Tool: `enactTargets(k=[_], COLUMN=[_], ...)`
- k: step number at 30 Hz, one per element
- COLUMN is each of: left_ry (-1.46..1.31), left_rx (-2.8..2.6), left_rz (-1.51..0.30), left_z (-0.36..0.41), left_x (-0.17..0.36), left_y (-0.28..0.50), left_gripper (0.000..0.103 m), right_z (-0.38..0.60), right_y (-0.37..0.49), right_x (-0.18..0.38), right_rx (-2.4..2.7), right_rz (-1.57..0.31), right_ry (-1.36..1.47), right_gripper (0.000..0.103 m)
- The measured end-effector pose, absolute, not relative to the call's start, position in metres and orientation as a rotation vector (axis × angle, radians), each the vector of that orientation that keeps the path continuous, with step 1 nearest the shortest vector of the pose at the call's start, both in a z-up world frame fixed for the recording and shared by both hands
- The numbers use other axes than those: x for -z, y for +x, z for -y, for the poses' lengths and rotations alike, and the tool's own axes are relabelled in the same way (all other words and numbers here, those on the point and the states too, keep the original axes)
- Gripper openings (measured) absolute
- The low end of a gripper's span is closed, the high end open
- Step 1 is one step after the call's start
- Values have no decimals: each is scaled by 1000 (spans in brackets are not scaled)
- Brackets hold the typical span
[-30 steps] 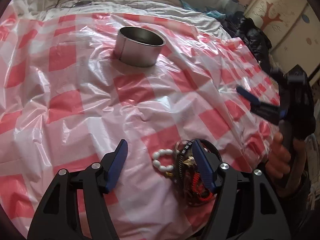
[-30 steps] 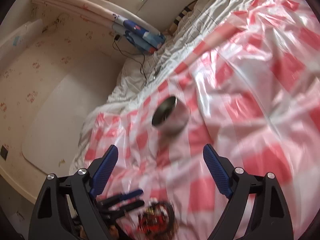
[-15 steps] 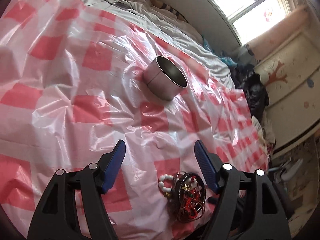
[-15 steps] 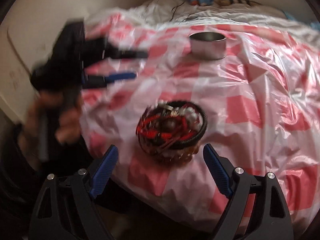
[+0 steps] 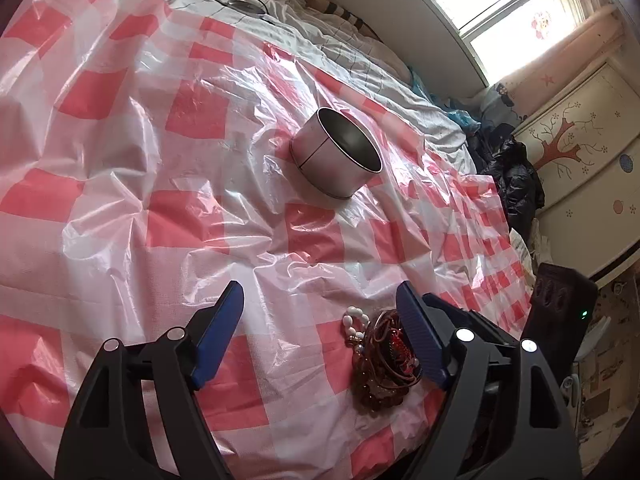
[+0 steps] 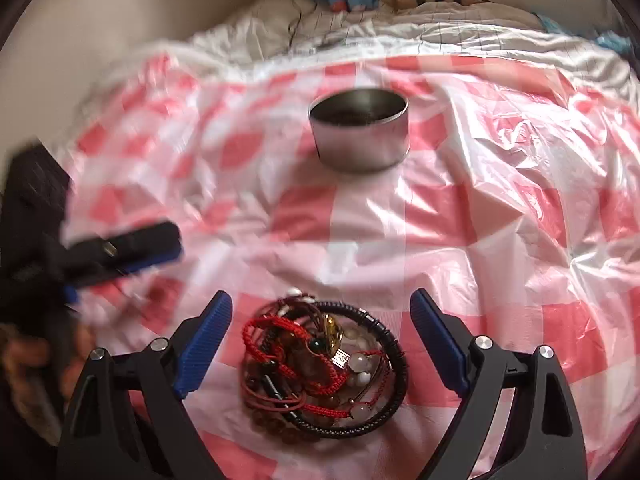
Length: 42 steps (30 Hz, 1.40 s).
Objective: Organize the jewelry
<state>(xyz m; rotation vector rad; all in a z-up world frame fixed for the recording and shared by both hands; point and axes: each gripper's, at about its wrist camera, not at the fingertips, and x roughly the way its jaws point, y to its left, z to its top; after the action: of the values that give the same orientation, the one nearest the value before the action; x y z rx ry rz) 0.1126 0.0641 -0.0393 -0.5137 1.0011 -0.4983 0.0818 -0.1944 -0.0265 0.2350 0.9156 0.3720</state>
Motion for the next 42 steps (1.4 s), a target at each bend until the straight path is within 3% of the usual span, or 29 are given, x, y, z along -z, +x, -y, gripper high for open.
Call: enactTargets(k=[8, 16, 17, 19, 21, 25, 34, 42], left_ry=[-345, -423, -431, -414, -377, -357, -561, -622], left_rx=[649, 760, 768, 780, 783, 755, 871, 860], left_rz=[-1064, -1087, -1085, -1069, -1066, -1089, -929, -919], left_z=[-9, 10, 12, 15, 18, 15, -17, -28], left_x=[44, 51, 51, 49, 48, 52, 26, 25], left_y=[113, 118, 119, 117, 115, 115, 112, 116], left_gripper=[75, 75, 72, 44, 23, 7, 6, 6], right_z=[286, 296, 296, 295, 295, 296, 294, 291], right_y=[75, 81, 81, 82, 83, 84, 86, 86], right_x=[36, 48, 48, 50, 52, 56, 58, 57], right_rx=[-484, -537, -535, -530, -527, -519, -516, -531], right_rz=[-806, -821, -822, -823, -825, -827, -834, -836], right_ry=[829, 988, 986, 989, 1000, 1017, 1014, 1008], right_gripper=[90, 90, 90, 90, 91, 91, 91, 91])
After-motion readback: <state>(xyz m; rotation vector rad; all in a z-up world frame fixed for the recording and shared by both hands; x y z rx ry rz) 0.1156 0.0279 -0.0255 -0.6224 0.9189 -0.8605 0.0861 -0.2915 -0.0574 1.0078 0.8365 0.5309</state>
